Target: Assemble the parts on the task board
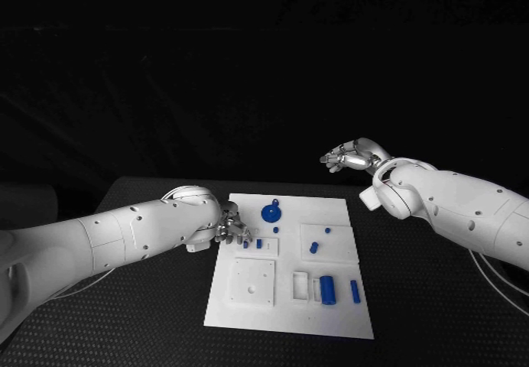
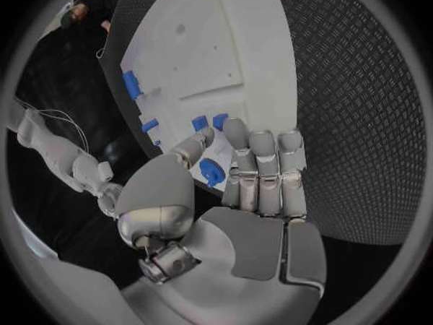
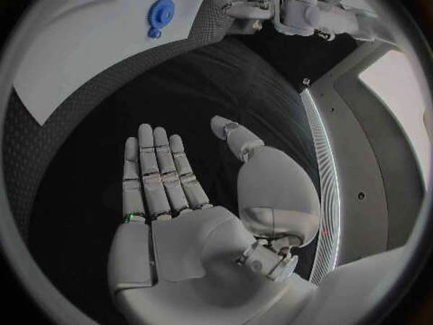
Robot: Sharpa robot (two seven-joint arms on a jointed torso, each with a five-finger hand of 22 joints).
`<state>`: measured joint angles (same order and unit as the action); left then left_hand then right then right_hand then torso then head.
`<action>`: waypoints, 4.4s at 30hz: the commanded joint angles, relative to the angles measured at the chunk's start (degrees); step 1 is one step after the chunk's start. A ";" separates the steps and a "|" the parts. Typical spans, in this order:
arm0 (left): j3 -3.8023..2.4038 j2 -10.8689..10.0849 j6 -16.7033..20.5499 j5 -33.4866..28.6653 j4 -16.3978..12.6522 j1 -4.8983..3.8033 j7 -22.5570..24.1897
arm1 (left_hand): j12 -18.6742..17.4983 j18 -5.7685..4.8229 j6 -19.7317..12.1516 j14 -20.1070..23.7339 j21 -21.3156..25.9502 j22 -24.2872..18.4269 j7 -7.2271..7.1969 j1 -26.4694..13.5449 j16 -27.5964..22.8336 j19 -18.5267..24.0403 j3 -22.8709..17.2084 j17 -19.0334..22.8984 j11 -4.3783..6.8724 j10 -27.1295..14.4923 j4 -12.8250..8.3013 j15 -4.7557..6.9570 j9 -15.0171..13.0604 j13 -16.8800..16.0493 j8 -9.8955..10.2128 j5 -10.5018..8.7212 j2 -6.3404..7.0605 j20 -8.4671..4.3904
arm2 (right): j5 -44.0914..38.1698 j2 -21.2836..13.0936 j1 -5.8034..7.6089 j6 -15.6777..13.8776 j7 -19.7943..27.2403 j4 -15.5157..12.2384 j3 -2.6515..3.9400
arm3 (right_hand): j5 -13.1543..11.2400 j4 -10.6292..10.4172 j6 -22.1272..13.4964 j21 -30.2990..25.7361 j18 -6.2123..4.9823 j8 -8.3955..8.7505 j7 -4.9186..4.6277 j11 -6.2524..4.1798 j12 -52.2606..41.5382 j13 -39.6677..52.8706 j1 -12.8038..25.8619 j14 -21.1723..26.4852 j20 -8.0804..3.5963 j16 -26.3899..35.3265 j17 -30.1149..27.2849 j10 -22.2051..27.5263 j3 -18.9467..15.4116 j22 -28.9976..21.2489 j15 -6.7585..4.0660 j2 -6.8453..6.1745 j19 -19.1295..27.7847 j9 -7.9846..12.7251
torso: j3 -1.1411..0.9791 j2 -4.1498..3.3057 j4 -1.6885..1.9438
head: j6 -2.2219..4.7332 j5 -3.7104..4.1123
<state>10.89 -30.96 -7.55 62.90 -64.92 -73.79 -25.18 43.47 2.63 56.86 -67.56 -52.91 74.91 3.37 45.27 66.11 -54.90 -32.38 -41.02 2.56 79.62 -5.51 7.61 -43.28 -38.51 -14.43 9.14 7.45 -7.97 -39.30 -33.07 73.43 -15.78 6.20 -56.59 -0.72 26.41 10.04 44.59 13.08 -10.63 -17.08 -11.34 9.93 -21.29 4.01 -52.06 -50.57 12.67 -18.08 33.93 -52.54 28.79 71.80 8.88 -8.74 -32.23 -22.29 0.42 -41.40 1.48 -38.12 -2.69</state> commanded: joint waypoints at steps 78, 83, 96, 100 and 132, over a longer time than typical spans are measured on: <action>0.22 -2.20 0.66 -1.81 -3.50 1.56 2.53 | 0.19 0.45 2.18 0.10 -0.10 1.13 0.35 7.83 0.67 0.22 -0.42 -0.01 0.15 0.60 -4.70 -0.33 2.56 -0.07 -0.52 -1.53 -8.25 -4.51 | -0.03 -0.23 -0.01 0.58 0.31 -0.12 0.01 | 0.39 0.16 -0.42 -0.47 -1.14 -0.43 -1.10 0.07 0.27 -0.06 0.08 -0.32 0.45 0.29 0.16 -0.34 -0.24 0.28 0.19 0.61 -0.18 0.16 | 0.01 0.00 0.03 | -0.35 0.08; 0.22 -2.22 1.53 -1.81 -3.48 1.58 2.75 | 0.20 0.37 2.44 0.04 -0.22 1.13 0.39 9.10 0.75 0.21 -0.98 -0.02 0.12 0.72 -6.25 -0.42 2.98 -0.03 -0.39 0.16 -10.26 -4.37 | -0.03 -0.22 -0.01 0.56 0.36 -0.15 0.01 | 0.39 0.16 -0.42 -0.48 -1.14 -0.43 -1.10 0.07 0.27 -0.06 0.09 -0.32 0.45 0.30 0.16 -0.34 -0.24 0.29 0.19 0.61 -0.19 0.16 | 0.02 -0.01 0.00 | -0.30 0.11; 0.20 -2.42 3.47 -3.13 -3.48 1.58 3.13 | 0.43 0.33 3.18 -0.43 -0.44 1.10 0.17 8.96 1.02 -0.11 -0.82 -0.09 0.34 1.22 -7.00 -0.48 3.21 -0.02 -0.64 1.51 -11.48 -4.30 | -0.03 -0.24 -0.01 0.60 0.35 -0.06 0.01 | 0.39 0.16 -0.42 -0.52 -1.16 -0.44 -1.10 0.07 0.27 -0.06 0.08 -0.32 0.46 0.31 0.17 -0.35 -0.24 0.33 0.19 0.61 -0.20 0.17 | -0.01 0.01 -0.03 | -0.22 0.14; 0.17 -2.57 4.05 -3.13 -3.82 1.56 2.87 | 0.45 0.36 3.38 -0.59 -0.49 1.09 0.10 8.80 1.08 -0.22 -0.80 -0.09 0.41 1.38 -7.26 -0.50 3.30 0.03 -0.71 2.29 -11.59 -4.30 | -0.03 -0.19 -0.01 0.60 0.35 -0.03 0.01 | 0.39 0.16 -0.42 -0.53 -1.16 -0.44 -1.10 0.07 0.27 -0.06 0.08 -0.33 0.46 0.32 0.18 -0.35 -0.24 0.33 0.19 0.61 -0.20 0.18 | -0.06 0.04 0.00 | -0.18 0.19; -0.08 -3.79 5.21 -2.78 -6.12 1.40 3.80 | 0.36 0.43 3.64 -0.77 -0.58 1.07 0.00 8.91 1.06 -0.37 -0.98 -0.05 0.50 1.50 -8.05 -0.54 3.43 0.24 -0.84 3.27 -11.57 -4.28 | -0.03 -0.25 -0.01 0.85 0.30 0.16 0.01 | 0.39 0.16 -0.44 -0.63 -1.18 -0.45 -1.11 0.08 0.28 -0.06 0.07 -0.32 0.48 0.36 0.21 -0.33 -0.23 0.42 0.19 0.64 -0.22 0.21 | 0.01 0.00 0.02 | 0.01 0.26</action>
<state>10.83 -34.82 -2.78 60.33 -70.66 -72.44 -22.96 43.70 2.60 60.17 -68.08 -53.23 74.92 3.37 53.40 67.00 -55.20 -32.27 -41.04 2.76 80.87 -12.17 7.04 -39.88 -38.37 -15.03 12.14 -3.19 -8.08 -39.30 -33.32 73.43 -15.65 6.20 -56.43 -0.73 26.41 10.04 44.59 12.85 -10.62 -17.28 -11.34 9.93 -21.29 4.01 -52.06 -50.57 12.88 -18.08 34.08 -52.54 28.79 72.13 8.88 -8.74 -32.44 -22.17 0.41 -41.37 1.51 -38.13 -2.40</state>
